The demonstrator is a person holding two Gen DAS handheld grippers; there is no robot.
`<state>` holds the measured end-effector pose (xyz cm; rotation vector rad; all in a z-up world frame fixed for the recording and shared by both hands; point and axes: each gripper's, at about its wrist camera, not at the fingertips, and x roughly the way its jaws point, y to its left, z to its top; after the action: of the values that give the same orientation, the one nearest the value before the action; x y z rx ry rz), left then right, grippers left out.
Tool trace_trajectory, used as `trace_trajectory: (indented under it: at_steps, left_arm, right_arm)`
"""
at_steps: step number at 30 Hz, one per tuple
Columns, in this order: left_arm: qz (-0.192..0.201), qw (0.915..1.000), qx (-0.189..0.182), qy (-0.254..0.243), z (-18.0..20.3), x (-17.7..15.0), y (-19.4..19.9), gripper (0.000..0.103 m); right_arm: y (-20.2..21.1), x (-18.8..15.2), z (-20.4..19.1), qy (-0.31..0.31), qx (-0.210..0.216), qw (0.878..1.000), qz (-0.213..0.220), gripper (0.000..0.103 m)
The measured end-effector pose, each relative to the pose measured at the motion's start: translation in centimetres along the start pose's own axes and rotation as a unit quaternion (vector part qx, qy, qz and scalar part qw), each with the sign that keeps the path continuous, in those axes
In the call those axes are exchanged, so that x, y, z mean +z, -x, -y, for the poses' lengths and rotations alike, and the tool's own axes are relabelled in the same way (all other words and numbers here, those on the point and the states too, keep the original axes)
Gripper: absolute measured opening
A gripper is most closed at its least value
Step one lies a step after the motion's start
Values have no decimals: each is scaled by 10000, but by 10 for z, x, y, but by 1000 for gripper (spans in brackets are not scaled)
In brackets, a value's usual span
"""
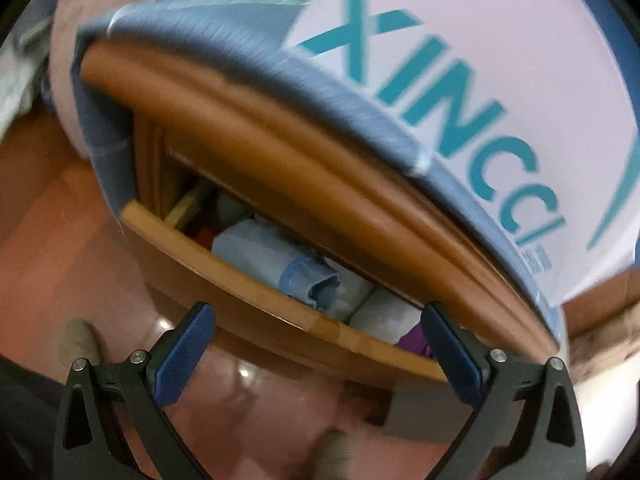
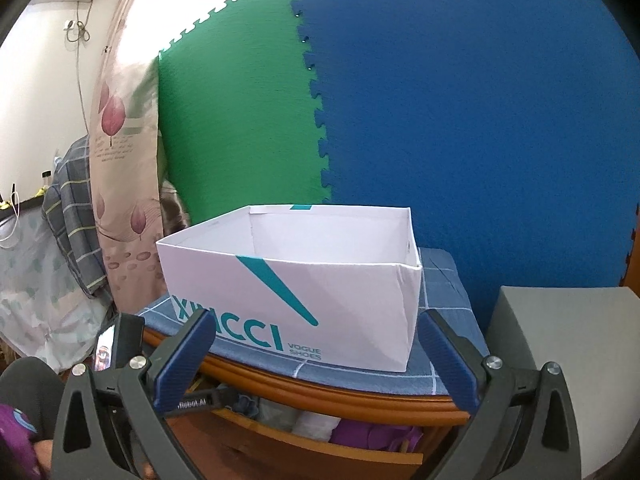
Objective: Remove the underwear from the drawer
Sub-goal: 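Lower the left tool into the drawer over the light blue sock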
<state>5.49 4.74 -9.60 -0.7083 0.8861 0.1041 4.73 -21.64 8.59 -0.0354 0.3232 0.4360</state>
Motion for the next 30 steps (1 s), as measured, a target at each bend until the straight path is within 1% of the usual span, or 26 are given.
trace_trajectory:
  at_steps: [3, 5, 6, 10, 12, 14, 15, 19, 24, 27, 29, 30]
  left_arm:
    - [-100, 9995, -84, 299, -9, -2, -11, 98]
    - [-226, 9986, -87, 476, -13, -3, -21, 91]
    - [-279, 9981, -102, 540, -16, -1, -24, 91]
    - [-483, 9951, 104, 853, -25, -2, -42, 91]
    - [-692, 9903, 239, 1183, -37, -5, -50, 91]
    - [-788, 9854, 148, 1504, -45, -7, -56, 99]
    - [-794, 9847, 159, 1540, -46, -6, -57, 99]
    - [-675, 9890, 404, 1254, -39, -4, -55, 103]
    - [-748, 9880, 532, 1239, -32, -4, -56, 102]
    - [-707, 9900, 520, 1107, -30, -1, -49, 95]
    - [-610, 9923, 590, 903, -26, -3, -43, 86]
    - [-587, 9928, 606, 845, -23, -3, -40, 84]
  right_arm:
    - [2, 1, 2, -30, 15, 10000, 2, 103]
    - [3, 1, 4, -60, 42, 10000, 7, 103]
    - [3, 1, 5, -71, 51, 10000, 2, 103]
    - [3, 2, 7, -95, 94, 9999, -46, 103]
    - [4, 2, 8, -100, 108, 9999, -48, 103]
    - [5, 2, 9, -107, 114, 9999, -46, 103]
    - [4, 2, 10, -113, 120, 9998, -52, 103]
    - [3, 2, 10, -143, 153, 9997, -128, 103]
    - [-2, -1, 10, -126, 159, 9994, -265, 103]
    - [-5, -3, 11, -139, 107, 9992, -363, 103]
    - [-6, -3, 15, -221, 75, 9990, -392, 103]
    - [-7, -3, 17, -266, 62, 9988, -407, 103]
